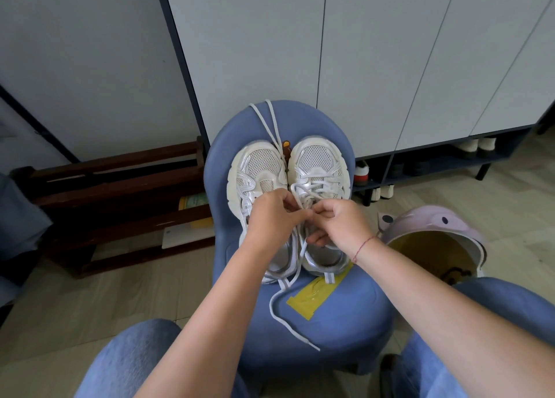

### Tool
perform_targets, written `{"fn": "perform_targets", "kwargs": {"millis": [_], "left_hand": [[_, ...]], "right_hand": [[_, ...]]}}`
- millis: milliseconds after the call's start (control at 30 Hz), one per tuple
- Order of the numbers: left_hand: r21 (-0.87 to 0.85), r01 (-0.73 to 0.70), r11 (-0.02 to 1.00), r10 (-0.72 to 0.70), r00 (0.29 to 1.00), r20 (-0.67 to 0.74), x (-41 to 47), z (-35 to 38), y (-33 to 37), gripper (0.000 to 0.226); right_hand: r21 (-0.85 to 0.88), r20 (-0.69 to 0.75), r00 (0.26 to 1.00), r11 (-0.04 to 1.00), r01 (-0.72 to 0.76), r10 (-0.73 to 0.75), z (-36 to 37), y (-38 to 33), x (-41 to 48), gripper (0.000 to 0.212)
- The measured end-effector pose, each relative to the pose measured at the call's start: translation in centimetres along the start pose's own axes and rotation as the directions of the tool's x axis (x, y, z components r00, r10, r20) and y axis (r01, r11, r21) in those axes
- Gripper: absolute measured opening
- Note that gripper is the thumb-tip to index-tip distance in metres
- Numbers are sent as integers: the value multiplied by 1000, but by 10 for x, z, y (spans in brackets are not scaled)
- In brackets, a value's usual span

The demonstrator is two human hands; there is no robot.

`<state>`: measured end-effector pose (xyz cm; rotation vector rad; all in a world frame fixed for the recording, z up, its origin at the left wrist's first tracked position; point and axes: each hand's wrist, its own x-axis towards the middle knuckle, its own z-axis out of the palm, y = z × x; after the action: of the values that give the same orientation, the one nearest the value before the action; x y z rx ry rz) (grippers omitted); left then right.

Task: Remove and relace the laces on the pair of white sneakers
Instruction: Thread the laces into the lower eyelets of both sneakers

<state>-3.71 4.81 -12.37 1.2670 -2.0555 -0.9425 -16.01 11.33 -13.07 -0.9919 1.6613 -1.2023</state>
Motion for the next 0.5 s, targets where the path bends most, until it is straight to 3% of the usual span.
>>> {"fn": "perform_targets", "kwargs": {"millis": [100,167,267,400,500], "left_hand": [[33,-22,999,22,1000,-11,-3,1,1,18],[56,-25,998,26,1000,-10,-4,1,1,19],[27,-5,1000,5,1000,-8,-4,0,0,24],[-20,15,1000,-16,1000,-8,-2,0,0,19],[-36,36,999,-36,999,0,-1,0,1,10]], "right_hand": [[-102,25,999,994,41,-39,-3,1,0,17],[-258,28,996,962,88,-84,-8,0,-3,17],[-580,115,979,788,206,-171,-14,-6,-15,23],[-735,391,921,605,306,9,-22,-17,-47,20],[-715,567,800,599,361,196,-24,-14,-64,13]]}}
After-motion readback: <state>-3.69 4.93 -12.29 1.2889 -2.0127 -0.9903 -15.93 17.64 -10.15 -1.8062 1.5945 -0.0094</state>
